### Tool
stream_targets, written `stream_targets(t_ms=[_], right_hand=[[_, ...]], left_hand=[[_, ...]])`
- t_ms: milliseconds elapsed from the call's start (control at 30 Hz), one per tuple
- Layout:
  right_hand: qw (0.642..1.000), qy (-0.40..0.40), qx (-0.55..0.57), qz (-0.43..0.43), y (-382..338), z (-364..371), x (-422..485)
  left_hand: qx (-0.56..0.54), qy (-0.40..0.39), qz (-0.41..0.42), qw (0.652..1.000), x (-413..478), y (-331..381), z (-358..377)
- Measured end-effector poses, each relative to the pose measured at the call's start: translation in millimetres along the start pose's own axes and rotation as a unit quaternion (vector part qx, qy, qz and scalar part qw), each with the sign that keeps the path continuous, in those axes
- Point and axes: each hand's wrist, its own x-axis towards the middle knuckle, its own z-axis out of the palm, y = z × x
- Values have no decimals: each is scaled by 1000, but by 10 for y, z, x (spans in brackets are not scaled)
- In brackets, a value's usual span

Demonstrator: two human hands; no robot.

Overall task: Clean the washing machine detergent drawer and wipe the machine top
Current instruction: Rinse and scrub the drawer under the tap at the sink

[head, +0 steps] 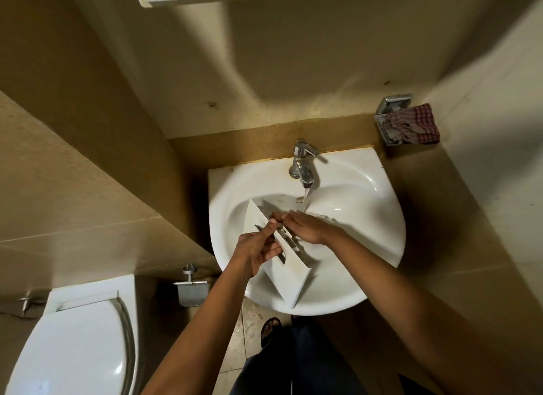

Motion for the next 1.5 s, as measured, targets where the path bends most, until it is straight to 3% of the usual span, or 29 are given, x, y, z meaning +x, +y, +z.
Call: stream_targets(t_ms=[167, 300, 400, 467, 500, 567, 633, 700, 767, 1100, 1233, 1267, 1300, 1400, 1500], right_hand=[[994, -18, -82, 76, -20, 100, 116], [996, 35, 64, 48, 23, 104, -101], [970, 126, 195, 68, 241, -99, -164], [917, 182, 340, 104, 312, -226, -77], [870, 194, 437, 118, 289, -282, -19], [733, 192, 637, 144, 230, -360, 114], [613, 194, 748, 165, 180, -407, 240], [556, 197, 786, 185, 157, -425, 354], [534, 183, 803, 191, 127, -432, 423], [573, 60, 798, 177, 182, -485, 472], [569, 8, 803, 178, 219, -461, 301], [583, -3, 792, 180, 188, -454, 216], [618, -9, 765, 179, 133, -438, 120], [778, 22, 614, 132, -108, -201, -137], [864, 156, 479, 25, -200, 214, -449]], left_hand=[[0, 17, 3, 1000, 33, -6, -2], [-9, 3, -12, 1000, 25, -21, -24], [-29, -13, -26, 999, 10, -52, -8], [-33, -13, -26, 999, 11, -55, 13], [-33, -12, -26, 999, 16, -55, 22], [-32, -11, -25, 999, 24, -53, 26], [-32, -12, -25, 999, 32, -59, 22], [-28, -9, -24, 999, 53, -67, 17], [-27, -8, -25, 999, 60, -68, 19], [-28, -10, -29, 999, 116, -86, 3], [-20, -6, -32, 999, 146, -78, 14], [-17, -5, -34, 999, 159, -81, 11], [-16, -5, -35, 999, 172, -84, 9], [-19, -6, -34, 999, 198, -90, -13], [-11, -6, -31, 999, 214, -98, -19]])
